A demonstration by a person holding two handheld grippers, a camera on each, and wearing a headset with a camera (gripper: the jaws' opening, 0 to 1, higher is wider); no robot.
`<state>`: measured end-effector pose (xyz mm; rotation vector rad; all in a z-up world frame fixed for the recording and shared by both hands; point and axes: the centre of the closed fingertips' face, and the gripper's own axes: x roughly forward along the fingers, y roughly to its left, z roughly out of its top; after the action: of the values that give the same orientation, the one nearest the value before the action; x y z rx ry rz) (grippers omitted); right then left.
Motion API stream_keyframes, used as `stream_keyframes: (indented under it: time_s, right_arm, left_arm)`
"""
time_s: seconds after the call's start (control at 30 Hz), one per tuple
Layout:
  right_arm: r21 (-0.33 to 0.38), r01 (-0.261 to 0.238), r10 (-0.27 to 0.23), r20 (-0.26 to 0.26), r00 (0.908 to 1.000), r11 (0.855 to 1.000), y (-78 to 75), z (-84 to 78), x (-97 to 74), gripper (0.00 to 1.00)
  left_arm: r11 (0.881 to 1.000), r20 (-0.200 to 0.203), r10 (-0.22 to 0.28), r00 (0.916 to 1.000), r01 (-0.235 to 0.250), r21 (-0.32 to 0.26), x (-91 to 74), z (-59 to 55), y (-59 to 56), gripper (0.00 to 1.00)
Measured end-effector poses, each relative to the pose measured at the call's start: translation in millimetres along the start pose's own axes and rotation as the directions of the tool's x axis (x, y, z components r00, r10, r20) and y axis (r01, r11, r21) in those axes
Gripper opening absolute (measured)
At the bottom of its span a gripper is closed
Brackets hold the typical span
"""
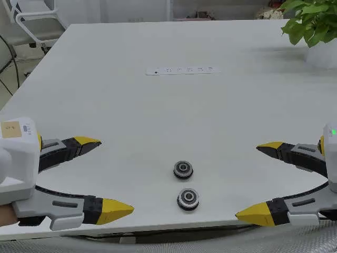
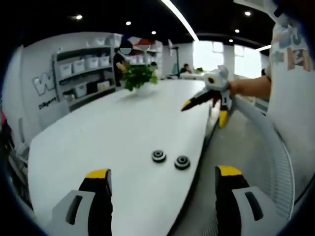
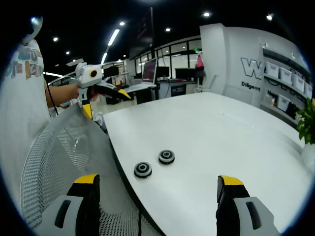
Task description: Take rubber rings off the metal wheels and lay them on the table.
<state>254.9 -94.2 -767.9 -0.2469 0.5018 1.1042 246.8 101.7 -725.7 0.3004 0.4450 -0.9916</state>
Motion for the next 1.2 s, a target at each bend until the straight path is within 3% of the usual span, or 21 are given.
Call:
stream_keyframes:
  time_s: [1.2]
  right_arm:
    - [-0.026, -0.006, 0.006, 0.009, 0.9999, 1.0, -3.8, 4.3, 2.5, 0.99]
  left_arm:
    - [1.0, 0.003, -0.008, 1.0, 0.008, 0.004, 2.7, -0.3, 2.3, 0.89]
